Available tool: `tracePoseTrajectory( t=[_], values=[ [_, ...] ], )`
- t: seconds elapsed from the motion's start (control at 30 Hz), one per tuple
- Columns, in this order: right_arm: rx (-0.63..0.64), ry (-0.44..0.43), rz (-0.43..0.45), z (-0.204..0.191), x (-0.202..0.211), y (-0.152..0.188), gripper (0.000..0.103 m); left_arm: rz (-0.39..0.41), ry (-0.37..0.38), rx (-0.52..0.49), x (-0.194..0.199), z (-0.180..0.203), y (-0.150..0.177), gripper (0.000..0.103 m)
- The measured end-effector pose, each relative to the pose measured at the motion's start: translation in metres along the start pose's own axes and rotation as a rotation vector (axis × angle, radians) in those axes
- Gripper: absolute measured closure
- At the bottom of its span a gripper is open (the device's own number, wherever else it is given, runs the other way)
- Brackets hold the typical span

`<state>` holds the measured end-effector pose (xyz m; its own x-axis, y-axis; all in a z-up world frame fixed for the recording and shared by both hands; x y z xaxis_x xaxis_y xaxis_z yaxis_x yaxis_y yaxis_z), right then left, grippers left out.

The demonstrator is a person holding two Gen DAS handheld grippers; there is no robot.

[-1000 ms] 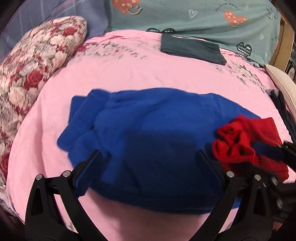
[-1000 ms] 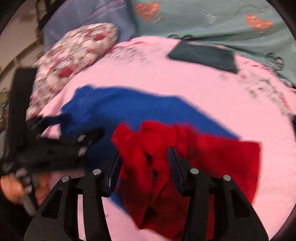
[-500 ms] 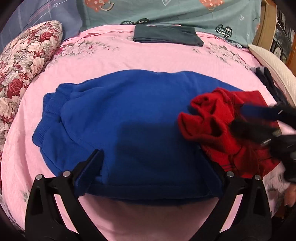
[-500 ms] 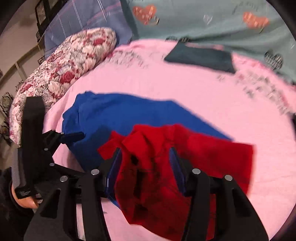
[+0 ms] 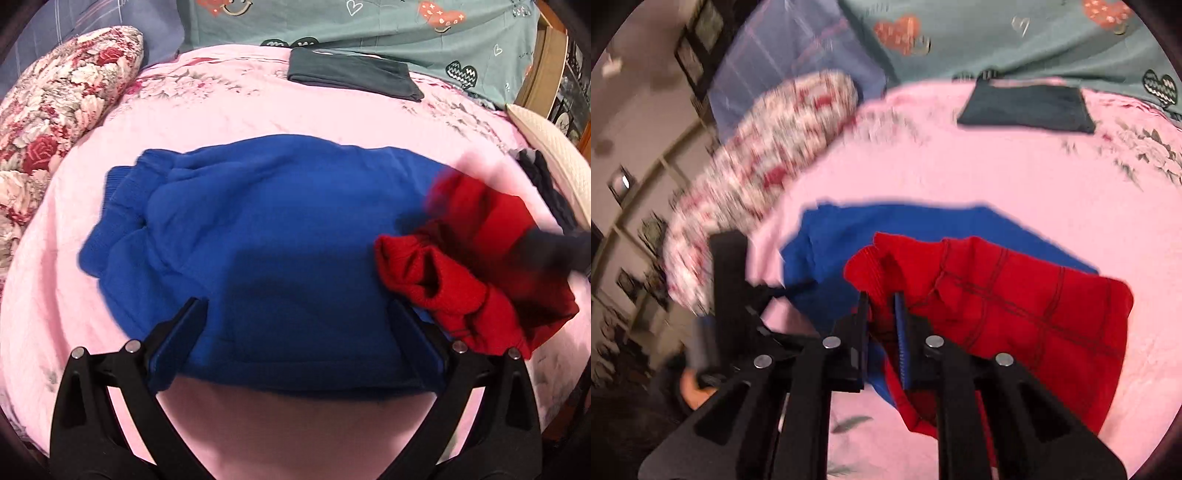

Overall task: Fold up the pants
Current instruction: 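Lift the red waist with the right gripper and fold it over the blue legs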

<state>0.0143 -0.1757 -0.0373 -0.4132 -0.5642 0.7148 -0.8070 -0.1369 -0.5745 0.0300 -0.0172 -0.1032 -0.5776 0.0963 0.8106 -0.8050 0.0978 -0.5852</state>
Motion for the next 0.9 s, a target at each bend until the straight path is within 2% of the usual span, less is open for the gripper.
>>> tracePoseTrajectory(
  t=[0.03, 0.07, 0.13, 0.2, 0.3, 0.37, 0.4, 0.43, 0.47, 0.57, 0.67, 0.7, 0.77, 0.8, 0.87, 0.9],
  values=[
    [0.026, 0.042, -0.067, 0.0, -0.017, 0.007, 0.08, 0.003, -0.011, -0.006, 0.002, -0.002, 0.002, 0.002],
    [0.058, 0.086, -0.097, -0.002, -0.028, 0.013, 0.071, 0.005, -0.018, -0.011, 0.004, -0.004, 0.004, 0.002],
    [0.186, 0.223, -0.095, -0.012, -0.033, 0.023, 0.058, 0.011, -0.027, -0.017, 0.008, -0.01, 0.01, 0.002],
    [0.3, 0.299, -0.078, -0.025, -0.032, 0.027, 0.053, 0.008, -0.014, -0.004, 0.01, -0.017, 0.013, 0.002],
    [0.337, 0.333, -0.096, -0.025, -0.038, 0.029, 0.053, 0.012, -0.009, 0.002, 0.014, -0.021, 0.015, 0.002],
    [0.274, 0.262, -0.162, -0.013, -0.054, 0.027, 0.056, 0.014, -0.012, 0.004, 0.015, -0.022, 0.015, 0.002],
    [0.235, 0.23, -0.157, -0.005, -0.055, 0.025, 0.062, 0.015, -0.014, 0.003, 0.016, -0.022, 0.016, 0.002],
    [0.168, 0.171, -0.136, 0.003, -0.049, 0.021, 0.077, 0.016, -0.013, 0.001, 0.017, -0.023, 0.016, 0.002],
    [0.104, 0.121, -0.11, 0.011, -0.041, 0.016, 0.082, 0.02, -0.014, 0.003, 0.019, -0.025, 0.016, 0.002],
    [0.006, 0.07, 0.058, 0.024, 0.004, -0.001, 0.083, 0.034, -0.022, 0.021, 0.025, -0.033, 0.013, 0.002],
    [0.026, 0.135, 0.208, 0.016, 0.041, -0.018, 0.083, 0.043, -0.016, 0.046, 0.029, -0.042, 0.012, 0.002],
    [0.051, 0.164, 0.216, 0.011, 0.04, -0.019, 0.083, 0.046, -0.015, 0.058, 0.031, -0.046, 0.011, 0.002],
    [0.115, 0.242, 0.175, -0.005, 0.012, -0.021, 0.079, 0.044, -0.013, 0.08, 0.032, -0.054, 0.011, 0.002],
    [0.141, 0.268, 0.097, -0.01, -0.019, -0.017, 0.077, 0.041, -0.01, 0.089, 0.033, -0.058, 0.012, 0.002],
    [0.142, 0.268, -0.049, -0.005, -0.065, -0.004, 0.062, 0.041, -0.008, 0.109, 0.038, -0.067, 0.016, 0.002],
    [0.159, 0.28, -0.085, -0.005, -0.077, 0.004, 0.056, 0.044, -0.005, 0.117, 0.041, -0.072, 0.018, 0.002]
  ],
)
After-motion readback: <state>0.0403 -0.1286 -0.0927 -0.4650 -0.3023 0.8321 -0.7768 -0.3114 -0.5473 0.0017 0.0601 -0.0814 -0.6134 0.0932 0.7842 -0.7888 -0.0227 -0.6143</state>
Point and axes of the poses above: each gripper's, at about its wrist camera, not at the fingertips, and x roughly against the way its jaws point, z to its right, y to its underside, the point moved 2 cm from there along -x, roughly the way its jaws point, and after that the axes turned 1 degree about -y, right-handed, at the moved point
